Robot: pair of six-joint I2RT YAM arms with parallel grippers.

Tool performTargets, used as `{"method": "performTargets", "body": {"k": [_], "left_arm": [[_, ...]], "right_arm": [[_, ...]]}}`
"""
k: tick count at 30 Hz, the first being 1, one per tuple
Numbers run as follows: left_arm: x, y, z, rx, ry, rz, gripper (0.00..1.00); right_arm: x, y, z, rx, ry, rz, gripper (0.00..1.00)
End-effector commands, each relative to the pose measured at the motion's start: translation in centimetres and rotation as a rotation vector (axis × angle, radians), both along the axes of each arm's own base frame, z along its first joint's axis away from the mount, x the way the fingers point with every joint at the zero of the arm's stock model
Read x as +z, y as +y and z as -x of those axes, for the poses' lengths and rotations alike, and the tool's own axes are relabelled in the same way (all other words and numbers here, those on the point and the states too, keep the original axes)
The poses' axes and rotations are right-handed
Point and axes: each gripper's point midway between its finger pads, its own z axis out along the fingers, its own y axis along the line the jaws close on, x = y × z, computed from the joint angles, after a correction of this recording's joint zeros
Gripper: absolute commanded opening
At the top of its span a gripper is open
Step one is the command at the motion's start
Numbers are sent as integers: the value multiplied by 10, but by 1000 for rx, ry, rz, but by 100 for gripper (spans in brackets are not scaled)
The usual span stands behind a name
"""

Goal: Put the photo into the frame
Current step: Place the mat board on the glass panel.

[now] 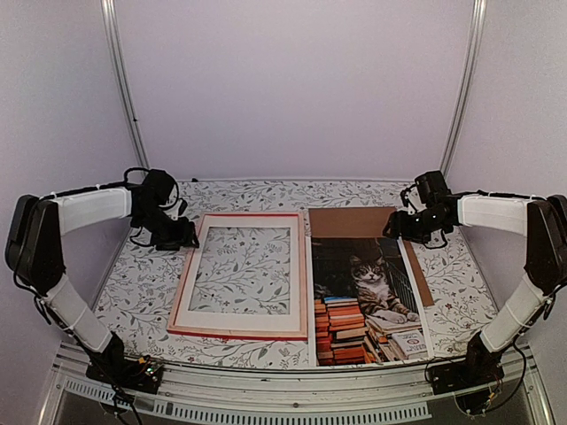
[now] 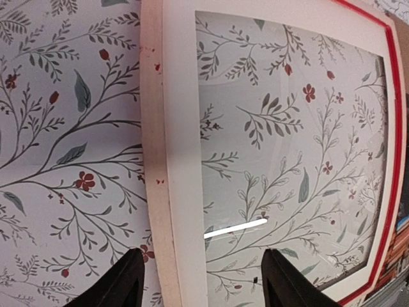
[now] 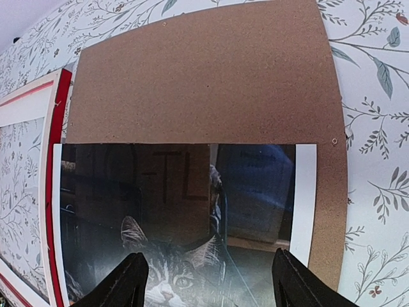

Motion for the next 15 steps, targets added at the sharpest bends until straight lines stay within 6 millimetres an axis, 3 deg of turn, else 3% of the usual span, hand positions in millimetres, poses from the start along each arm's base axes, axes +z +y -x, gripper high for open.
{"method": "performTargets", "body": {"k": [1, 9, 15], "left_arm": [[28, 12, -11, 7, -97, -90, 65], [81, -10, -13, -13, -341, -282, 70], [76, -25, -16, -38, -357, -225, 75]], "right_arm": [[4, -6, 2, -23, -18, 33, 71], [-8, -28, 20, -96, 1, 100, 76], [-20, -26, 34, -98, 35, 65, 77]]}}
